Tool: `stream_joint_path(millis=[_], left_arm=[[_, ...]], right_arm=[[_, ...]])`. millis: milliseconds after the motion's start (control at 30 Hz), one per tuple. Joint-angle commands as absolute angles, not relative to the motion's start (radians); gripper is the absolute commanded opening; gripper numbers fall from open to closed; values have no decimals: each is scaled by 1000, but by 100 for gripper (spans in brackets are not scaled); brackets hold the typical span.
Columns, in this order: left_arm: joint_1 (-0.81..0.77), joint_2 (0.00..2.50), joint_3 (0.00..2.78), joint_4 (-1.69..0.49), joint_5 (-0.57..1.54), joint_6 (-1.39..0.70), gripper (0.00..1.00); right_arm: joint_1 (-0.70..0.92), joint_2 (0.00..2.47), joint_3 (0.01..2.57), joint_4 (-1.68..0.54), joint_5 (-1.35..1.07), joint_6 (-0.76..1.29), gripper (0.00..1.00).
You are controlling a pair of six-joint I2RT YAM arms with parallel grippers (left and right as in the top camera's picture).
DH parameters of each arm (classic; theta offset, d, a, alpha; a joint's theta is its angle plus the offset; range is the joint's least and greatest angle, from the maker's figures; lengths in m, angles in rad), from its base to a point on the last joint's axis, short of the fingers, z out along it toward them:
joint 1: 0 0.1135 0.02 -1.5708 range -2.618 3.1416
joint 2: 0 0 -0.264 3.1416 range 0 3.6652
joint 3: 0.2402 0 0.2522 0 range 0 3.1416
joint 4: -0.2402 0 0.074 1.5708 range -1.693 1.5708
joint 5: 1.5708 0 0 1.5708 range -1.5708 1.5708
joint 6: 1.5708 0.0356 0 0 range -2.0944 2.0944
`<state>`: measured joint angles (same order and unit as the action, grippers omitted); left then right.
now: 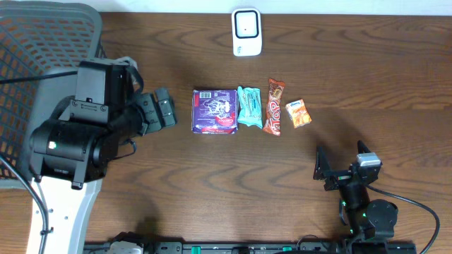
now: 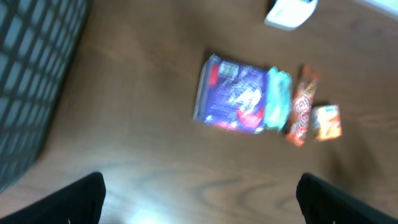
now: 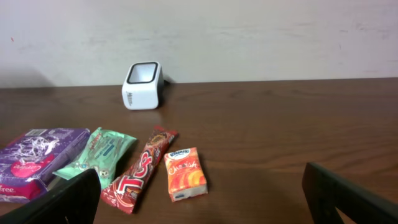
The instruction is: Scan the item barcode
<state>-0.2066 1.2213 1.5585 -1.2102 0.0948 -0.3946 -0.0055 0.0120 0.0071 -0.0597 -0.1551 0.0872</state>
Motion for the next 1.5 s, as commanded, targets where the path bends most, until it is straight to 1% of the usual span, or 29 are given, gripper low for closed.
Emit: stream_joint_path(millis=[0, 233, 300, 333, 400, 467, 533, 567, 600, 633, 700, 767, 833, 900, 933, 1033, 1133, 1200, 1333, 1467], left_arm=[[-201, 1231, 1555, -1249, 62, -378, 98], [-201, 1248, 1555, -1348, 62, -378, 98], [-201, 1248, 1555, -1351, 62, -378, 98], [-201, 1248, 1555, -1350, 62, -378, 98], [-201, 1248, 1555, -1350, 62, -378, 98], [-201, 1248, 1555, -1350, 62, -378, 98], [-201, 1248, 1555, -1350, 62, -378, 98], [-201, 1248, 1555, -1350, 62, -378, 98], [-201, 1248, 1555, -1350, 62, -378, 98], [-201, 1248, 1555, -1350, 62, -378, 98], [-201, 1248, 1555, -1350, 62, -378, 98], [-201, 1248, 1555, -1350, 62, -378, 98], [-201, 1248, 1555, -1350, 62, -378, 98], [-201, 1248, 1555, -1350, 62, -378, 98], [-201, 1248, 1555, -1350, 62, -378, 98], [-201, 1248, 1555, -1350, 62, -378, 98], [-201, 1248, 1555, -1350, 62, -378, 98], [-201, 1248, 1555, -1350, 62, -378, 98], [-201, 1248, 1555, -1350, 62, -378, 98], [-201, 1248, 1555, -1350, 62, -378, 98]], right_arm=[[-12, 7, 6, -64, -148, 96, 99], [-12, 7, 6, -37, -158, 120, 99], [-12, 7, 6, 22, -279, 279, 99], [-12, 7, 6, 51, -429, 433, 99], [-12, 7, 6, 64, -682, 673, 99], [-12, 7, 6, 89, -685, 833, 99], [-12, 7, 6, 143, -640, 1037, 99], [-12, 7, 6, 204, -625, 1099, 99], [-12, 7, 6, 283, -626, 1105, 99], [-12, 7, 8, 381, -619, 1093, 99], [-12, 7, 34, 477, -572, 1052, 99], [-13, 19, 102, 431, -518, 957, 99], [-13, 60, 218, 263, -495, 802, 99], [-13, 145, 370, 18, -474, 612, 99], [-12, 208, 457, -124, -451, 509, 99], [-13, 423, 683, -472, -337, 288, 99], [-12, 694, 911, -773, -230, 149, 99], [-12, 888, 1059, -932, -222, 84, 99], [-12, 1182, 1275, -1092, -240, 73, 99], [-12, 1392, 1379, -1110, -317, 73, 99]])
